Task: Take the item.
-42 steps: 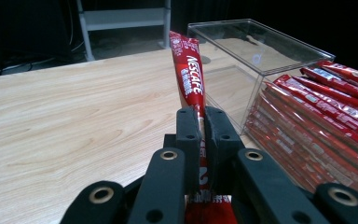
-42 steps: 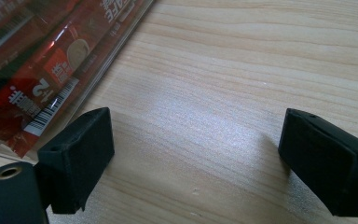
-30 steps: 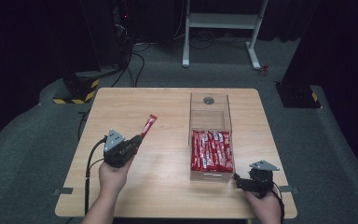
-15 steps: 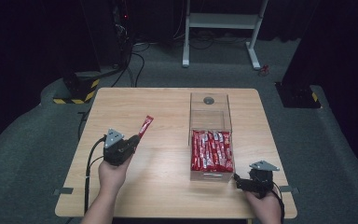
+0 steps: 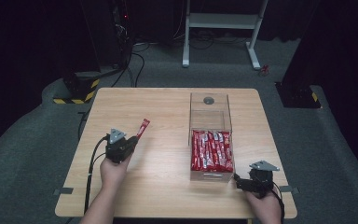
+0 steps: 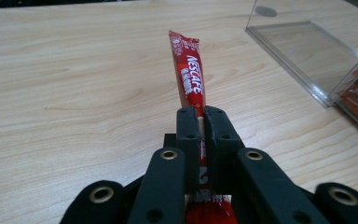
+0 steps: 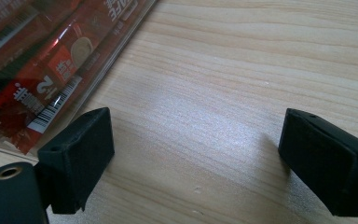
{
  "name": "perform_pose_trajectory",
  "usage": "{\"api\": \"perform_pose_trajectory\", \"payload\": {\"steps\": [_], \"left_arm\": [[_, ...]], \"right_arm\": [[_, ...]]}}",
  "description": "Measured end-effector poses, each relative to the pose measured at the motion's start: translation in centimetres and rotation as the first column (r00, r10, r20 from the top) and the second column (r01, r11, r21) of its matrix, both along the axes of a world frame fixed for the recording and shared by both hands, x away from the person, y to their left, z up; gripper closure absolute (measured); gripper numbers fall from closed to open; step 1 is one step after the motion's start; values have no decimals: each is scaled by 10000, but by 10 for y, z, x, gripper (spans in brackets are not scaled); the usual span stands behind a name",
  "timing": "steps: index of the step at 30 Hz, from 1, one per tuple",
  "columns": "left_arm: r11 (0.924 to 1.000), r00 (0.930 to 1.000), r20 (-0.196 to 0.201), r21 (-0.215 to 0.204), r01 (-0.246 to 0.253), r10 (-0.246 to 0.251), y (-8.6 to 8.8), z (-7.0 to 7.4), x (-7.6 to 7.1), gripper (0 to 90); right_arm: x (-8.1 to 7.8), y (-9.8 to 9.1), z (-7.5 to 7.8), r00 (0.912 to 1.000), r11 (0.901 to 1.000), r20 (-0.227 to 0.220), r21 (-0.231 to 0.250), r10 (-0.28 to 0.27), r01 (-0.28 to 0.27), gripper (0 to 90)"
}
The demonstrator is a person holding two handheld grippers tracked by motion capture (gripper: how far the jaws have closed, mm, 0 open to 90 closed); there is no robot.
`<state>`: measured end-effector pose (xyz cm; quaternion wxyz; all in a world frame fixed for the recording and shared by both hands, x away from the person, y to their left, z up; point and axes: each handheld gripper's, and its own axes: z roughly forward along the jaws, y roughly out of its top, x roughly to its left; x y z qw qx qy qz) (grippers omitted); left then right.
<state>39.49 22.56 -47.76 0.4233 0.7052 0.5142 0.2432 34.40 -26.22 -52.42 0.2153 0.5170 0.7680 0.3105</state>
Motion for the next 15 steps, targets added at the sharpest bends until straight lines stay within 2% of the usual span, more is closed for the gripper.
{"api": "perform_pose_trajectory", "payload": {"steps": [15], "left_arm": [[9996, 9978, -638, 205, -190, 203, -3, -22, 15, 850]], "right_arm": [[0, 0, 0, 10000, 10000, 0, 21, -1, 1, 102]]}}
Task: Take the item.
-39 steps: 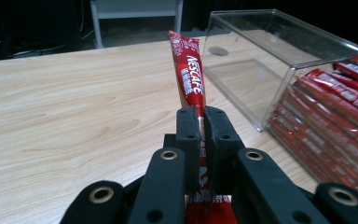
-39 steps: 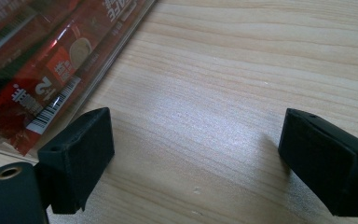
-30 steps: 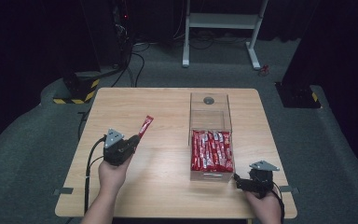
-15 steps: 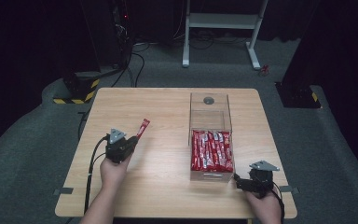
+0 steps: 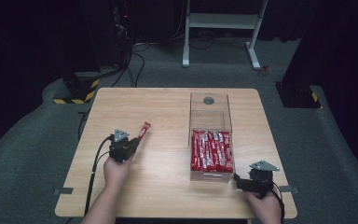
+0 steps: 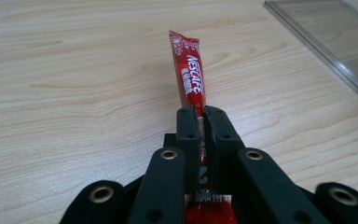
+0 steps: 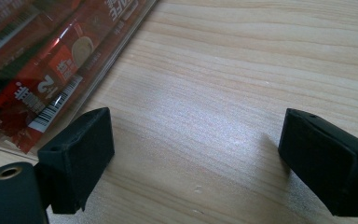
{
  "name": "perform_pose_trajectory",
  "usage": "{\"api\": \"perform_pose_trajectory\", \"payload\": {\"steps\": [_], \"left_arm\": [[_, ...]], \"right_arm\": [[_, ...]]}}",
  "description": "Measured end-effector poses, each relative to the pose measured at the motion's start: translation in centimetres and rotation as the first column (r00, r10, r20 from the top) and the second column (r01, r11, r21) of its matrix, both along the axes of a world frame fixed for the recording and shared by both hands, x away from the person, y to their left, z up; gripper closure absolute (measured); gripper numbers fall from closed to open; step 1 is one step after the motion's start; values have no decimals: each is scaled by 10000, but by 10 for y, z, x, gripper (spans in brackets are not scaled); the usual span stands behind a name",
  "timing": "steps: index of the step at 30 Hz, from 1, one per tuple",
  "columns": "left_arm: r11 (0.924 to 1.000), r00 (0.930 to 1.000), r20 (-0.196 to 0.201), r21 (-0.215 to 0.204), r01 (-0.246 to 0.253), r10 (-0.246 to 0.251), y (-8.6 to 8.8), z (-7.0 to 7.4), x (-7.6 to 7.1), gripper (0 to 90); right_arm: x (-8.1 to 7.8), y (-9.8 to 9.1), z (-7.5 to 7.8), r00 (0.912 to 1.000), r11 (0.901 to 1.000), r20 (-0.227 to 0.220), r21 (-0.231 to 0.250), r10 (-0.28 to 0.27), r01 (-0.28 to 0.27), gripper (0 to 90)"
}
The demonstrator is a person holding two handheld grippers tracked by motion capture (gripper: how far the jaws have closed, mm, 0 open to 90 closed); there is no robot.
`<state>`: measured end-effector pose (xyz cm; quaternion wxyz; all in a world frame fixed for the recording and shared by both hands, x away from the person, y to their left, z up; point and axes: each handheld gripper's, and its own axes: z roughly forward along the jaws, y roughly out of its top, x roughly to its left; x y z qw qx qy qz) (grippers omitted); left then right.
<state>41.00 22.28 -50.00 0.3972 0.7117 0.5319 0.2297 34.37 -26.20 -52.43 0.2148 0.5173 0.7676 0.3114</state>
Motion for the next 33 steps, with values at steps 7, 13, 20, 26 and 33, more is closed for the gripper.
{"api": "perform_pose_trajectory", "payload": {"steps": [7, 13, 20, 26, 33], "left_arm": [[9996, 9995, -277, 224, -142, 148, 0, -9, 6, 848], [9995, 9984, -514, 241, -204, 216, 0, -19, 7, 846], [9996, 9981, -563, 170, -232, 241, 1, -21, 7, 826], [9996, 9986, -450, 115, -272, 277, 2, -16, 5, 651], [9999, 9996, -234, -34, -161, 160, 2, -7, 1, 603]], "right_arm": [[0, 0, 0, 10000, 10000, -4, 14, 14, -14, 101], [0, 0, 0, 10000, 10000, -2, 10, 15, -15, 102], [0, 0, 0, 10000, 10000, -15, 9, -5, 5, 101], [0, 0, 0, 10000, 10000, -2, 5, 10, -10, 101], [0, 0, 0, 10000, 10000, -1, 4, 13, -13, 102]]}}
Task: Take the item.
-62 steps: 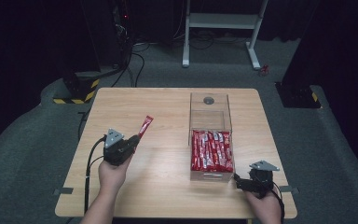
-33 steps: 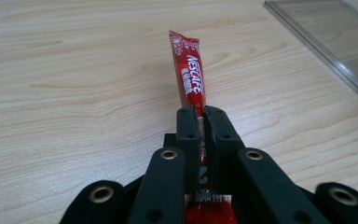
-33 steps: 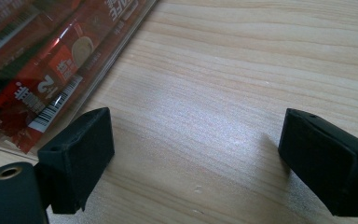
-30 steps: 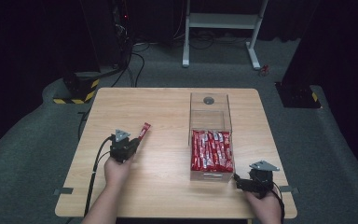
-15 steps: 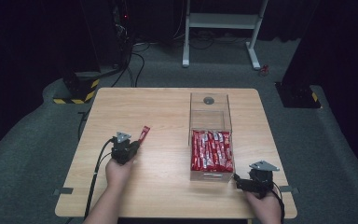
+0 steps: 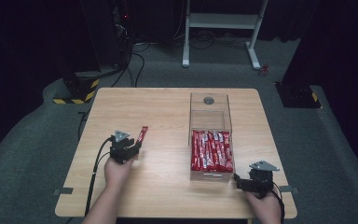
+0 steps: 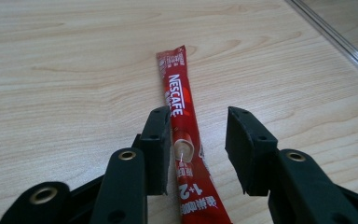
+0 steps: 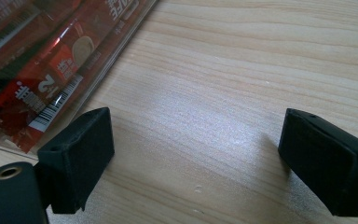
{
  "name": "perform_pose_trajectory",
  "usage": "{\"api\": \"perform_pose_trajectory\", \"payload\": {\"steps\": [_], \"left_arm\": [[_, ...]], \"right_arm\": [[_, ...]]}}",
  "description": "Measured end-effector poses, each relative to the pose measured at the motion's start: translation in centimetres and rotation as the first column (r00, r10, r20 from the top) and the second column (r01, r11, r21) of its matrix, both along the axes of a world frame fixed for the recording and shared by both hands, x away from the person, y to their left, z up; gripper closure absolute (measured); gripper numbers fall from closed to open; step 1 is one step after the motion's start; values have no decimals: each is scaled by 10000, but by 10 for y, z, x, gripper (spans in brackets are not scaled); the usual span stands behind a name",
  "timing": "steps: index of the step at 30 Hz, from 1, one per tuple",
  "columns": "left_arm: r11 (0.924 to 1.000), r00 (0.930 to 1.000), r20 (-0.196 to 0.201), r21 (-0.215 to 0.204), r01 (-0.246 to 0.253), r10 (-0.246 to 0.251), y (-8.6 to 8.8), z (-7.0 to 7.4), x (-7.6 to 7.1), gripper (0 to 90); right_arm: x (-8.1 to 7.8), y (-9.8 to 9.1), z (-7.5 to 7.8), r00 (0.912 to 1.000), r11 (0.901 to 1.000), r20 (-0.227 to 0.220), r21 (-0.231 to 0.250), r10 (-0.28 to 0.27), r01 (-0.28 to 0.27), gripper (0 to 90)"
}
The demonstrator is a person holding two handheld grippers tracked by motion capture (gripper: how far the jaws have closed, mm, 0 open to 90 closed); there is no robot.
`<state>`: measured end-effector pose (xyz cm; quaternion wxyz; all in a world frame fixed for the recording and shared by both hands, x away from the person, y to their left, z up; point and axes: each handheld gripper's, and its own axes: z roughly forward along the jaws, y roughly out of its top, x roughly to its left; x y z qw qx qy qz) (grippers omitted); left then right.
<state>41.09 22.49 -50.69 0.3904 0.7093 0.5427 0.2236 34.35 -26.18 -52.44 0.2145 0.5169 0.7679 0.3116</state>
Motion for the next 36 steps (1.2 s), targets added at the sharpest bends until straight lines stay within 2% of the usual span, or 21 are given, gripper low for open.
{"api": "perform_pose_trajectory", "payload": {"steps": [7, 11, 20, 24, 27, 29, 36], "left_arm": [[9998, 9996, 218, -63, 194, -192, 2, 9, -7, 563], [9990, 9991, 269, -298, 342, -334, 4, 14, -11, 540], [9971, 9974, 180, -267, 707, -702, 5, 20, -22, 485], [9945, 9961, 161, -583, 870, -862, 8, 22, -29, 451], [9937, 9957, 127, -622, 928, -922, 12, 23, -34, 435], [9926, 9957, 114, -789, 925, -919, 15, 24, -39, 429], [9917, 9954, 106, -849, 960, -955, 26, 23, -54, 406]], "right_arm": [[0, 0, 0, 10000, 10000, -1, 0, 0, 0, 101], [0, 0, 0, 10000, 10000, -14, 2, -16, 16, 101], [0, 0, 0, 10000, 10000, 3, 1, -27, 27, 102], [0, 0, 0, 10000, 10000, 5, -1, -27, 27, 102], [0, 0, 0, 10000, 10000, -14, -8, -14, 14, 102], [0, 0, 0, 10000, 10000, 4, -8, -22, 22, 102], [0, 0, 0, 10000, 10000, -8, -9, -26, 26, 103]]}}
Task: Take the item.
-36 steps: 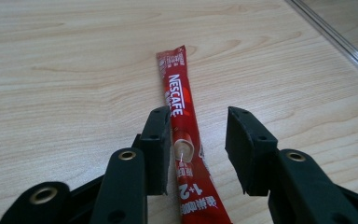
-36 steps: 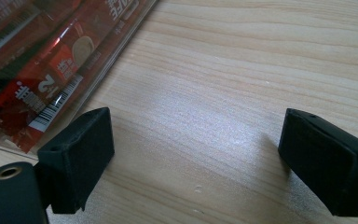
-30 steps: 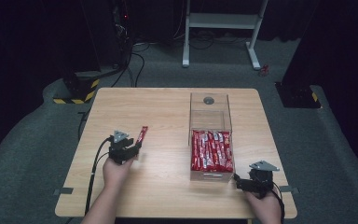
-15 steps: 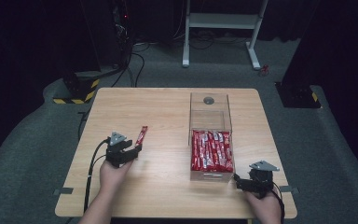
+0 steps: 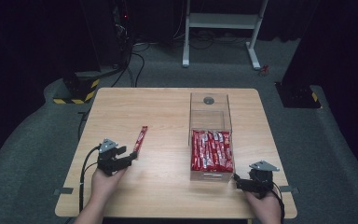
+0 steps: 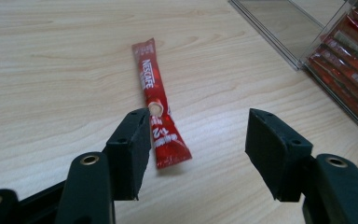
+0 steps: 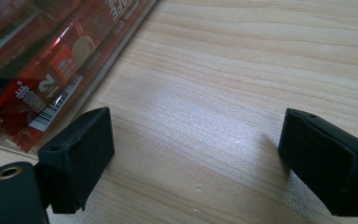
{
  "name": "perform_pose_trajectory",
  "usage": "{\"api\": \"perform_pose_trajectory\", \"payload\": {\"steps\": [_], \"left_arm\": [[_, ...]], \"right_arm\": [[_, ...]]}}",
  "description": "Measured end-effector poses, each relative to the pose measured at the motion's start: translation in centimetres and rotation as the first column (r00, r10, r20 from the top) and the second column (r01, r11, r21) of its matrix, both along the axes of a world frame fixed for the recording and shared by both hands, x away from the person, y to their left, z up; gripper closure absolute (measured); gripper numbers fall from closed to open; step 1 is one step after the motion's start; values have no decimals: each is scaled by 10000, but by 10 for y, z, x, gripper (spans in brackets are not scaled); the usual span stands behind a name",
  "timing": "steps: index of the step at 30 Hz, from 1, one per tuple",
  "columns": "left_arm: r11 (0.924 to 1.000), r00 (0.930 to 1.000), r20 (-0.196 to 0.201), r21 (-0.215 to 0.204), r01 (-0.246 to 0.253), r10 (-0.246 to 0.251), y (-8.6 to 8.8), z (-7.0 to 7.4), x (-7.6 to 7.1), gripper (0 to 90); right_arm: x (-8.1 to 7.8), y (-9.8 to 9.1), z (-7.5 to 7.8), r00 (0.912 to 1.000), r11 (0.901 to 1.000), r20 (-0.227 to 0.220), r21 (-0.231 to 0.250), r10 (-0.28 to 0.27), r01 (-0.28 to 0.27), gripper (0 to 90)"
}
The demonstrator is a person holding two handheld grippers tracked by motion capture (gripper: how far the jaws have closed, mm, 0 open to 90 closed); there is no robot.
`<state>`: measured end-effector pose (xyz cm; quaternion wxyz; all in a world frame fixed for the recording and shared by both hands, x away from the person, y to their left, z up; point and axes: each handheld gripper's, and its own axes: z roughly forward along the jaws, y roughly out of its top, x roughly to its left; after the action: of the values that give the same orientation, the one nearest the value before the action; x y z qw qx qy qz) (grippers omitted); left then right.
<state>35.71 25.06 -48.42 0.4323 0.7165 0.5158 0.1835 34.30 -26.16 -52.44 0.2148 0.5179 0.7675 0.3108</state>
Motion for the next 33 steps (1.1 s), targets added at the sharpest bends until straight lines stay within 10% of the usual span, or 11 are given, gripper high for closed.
{"api": "perform_pose_trajectory", "payload": {"steps": [11, 24, 33], "left_arm": [[9996, 10000, -19, 296, 15, -14, 15, -6, -27, 390], [9753, 9985, -546, 2201, 189, -71, 23, -42, -54, 303], [9748, 9985, -486, 2203, 355, -254, 21, -43, -53, 276]], "right_arm": [[0, 0, 0, 10000, 10000, -1, 3, -19, 19, 103], [0, 0, 0, 10000, 10000, -6, 11, -37, 37, 103], [0, 0, 0, 10000, 10000, 2, 1, 0, 0, 100]]}}
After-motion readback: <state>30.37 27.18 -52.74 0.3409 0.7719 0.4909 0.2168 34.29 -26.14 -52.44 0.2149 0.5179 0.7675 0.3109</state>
